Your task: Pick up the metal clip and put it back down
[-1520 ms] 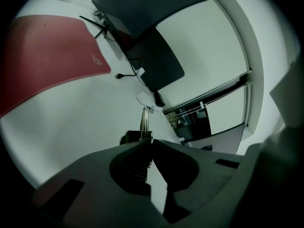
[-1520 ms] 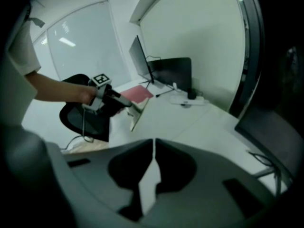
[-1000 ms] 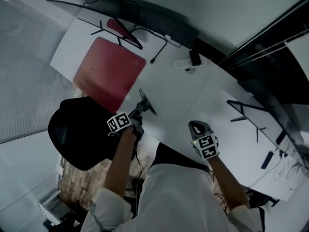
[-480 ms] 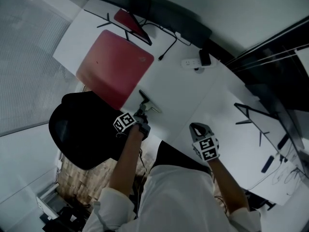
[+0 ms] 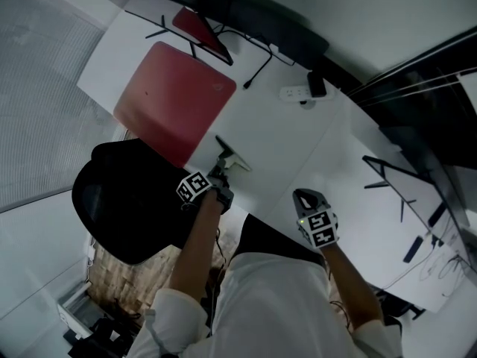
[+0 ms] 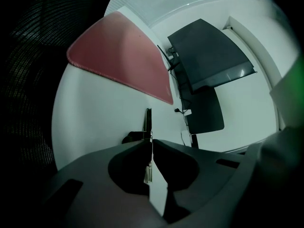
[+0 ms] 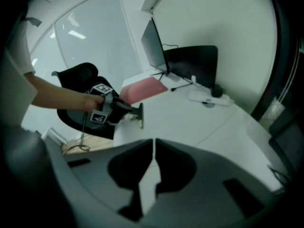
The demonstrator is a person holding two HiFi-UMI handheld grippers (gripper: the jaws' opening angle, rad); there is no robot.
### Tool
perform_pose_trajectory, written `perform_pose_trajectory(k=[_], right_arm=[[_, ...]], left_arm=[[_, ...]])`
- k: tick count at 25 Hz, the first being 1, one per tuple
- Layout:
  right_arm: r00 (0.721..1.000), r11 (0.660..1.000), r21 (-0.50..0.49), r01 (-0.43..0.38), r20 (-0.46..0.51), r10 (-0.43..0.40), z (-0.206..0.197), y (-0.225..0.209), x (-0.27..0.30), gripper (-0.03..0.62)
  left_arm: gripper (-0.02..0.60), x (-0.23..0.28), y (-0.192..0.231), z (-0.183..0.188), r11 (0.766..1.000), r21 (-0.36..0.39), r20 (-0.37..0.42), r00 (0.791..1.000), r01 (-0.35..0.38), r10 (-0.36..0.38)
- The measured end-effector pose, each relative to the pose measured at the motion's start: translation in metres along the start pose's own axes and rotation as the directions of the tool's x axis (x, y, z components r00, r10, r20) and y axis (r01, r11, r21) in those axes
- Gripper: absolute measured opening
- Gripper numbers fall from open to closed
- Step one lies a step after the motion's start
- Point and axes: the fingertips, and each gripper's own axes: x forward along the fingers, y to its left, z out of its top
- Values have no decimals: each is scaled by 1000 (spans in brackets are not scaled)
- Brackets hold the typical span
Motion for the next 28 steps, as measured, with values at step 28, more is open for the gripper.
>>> perform_pose_trajectory(k=[28], right_arm=[[994,997,10,77,75,-78,6,16,-26,35]], left_arm=[[211,-56,-65,5,956,291,73,997,-30,9]])
